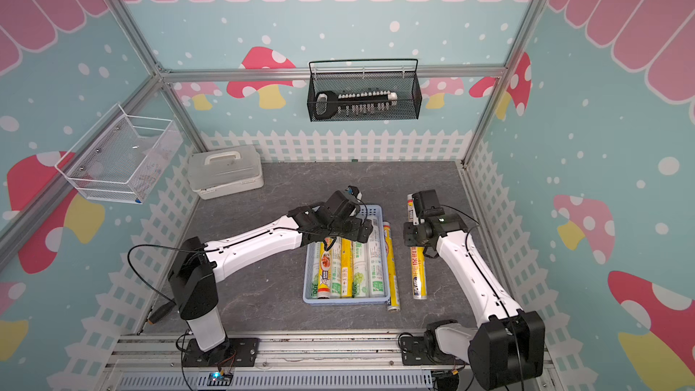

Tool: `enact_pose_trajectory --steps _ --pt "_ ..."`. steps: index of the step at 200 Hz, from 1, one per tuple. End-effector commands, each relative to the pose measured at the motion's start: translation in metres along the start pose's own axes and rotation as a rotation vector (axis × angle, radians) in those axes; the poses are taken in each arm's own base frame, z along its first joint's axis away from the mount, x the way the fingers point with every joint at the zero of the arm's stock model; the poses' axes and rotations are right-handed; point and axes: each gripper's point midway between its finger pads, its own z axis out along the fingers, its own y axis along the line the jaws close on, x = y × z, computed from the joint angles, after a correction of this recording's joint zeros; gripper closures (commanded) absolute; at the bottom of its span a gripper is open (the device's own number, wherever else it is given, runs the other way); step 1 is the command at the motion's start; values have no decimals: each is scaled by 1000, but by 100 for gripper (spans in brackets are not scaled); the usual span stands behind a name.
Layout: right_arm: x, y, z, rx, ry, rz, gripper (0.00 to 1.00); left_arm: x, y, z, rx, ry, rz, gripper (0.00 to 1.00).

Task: Put the plastic wrap into the basket
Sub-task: Pick up the plastic wrap from the center of the board, then place the plastic wrap in the basket.

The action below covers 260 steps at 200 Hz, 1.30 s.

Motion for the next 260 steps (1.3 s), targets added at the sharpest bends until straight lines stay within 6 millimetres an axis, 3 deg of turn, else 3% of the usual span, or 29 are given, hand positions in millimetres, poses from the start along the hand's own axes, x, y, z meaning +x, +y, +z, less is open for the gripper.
enact_pose_trajectory --steps 1,39,64,95,147,204,260 --pt "-3 30 -17 -180 0 39 68 -15 15 -25 -63 -77 -23 1" --pt "-23 74 -29 -444 -59 125 68 -17 42 -36 -132 -122 -95 1" --pt "-33 97 -23 -590 -69 214 68 -15 56 -39 -134 -144 -159 1" --pt "-35 115 -13 -643 -52 251 67 -11 74 -43 -128 -159 -237 1" --pt "-29 144 4 -641 7 210 67 -3 91 -48 -114 -167 -286 1" --pt "-5 190 33 -650 130 136 66 4 97 -51 -122 -172 -290 1" --pt "7 202 49 -642 189 116 65 3 97 -52 -114 -178 -295 1"
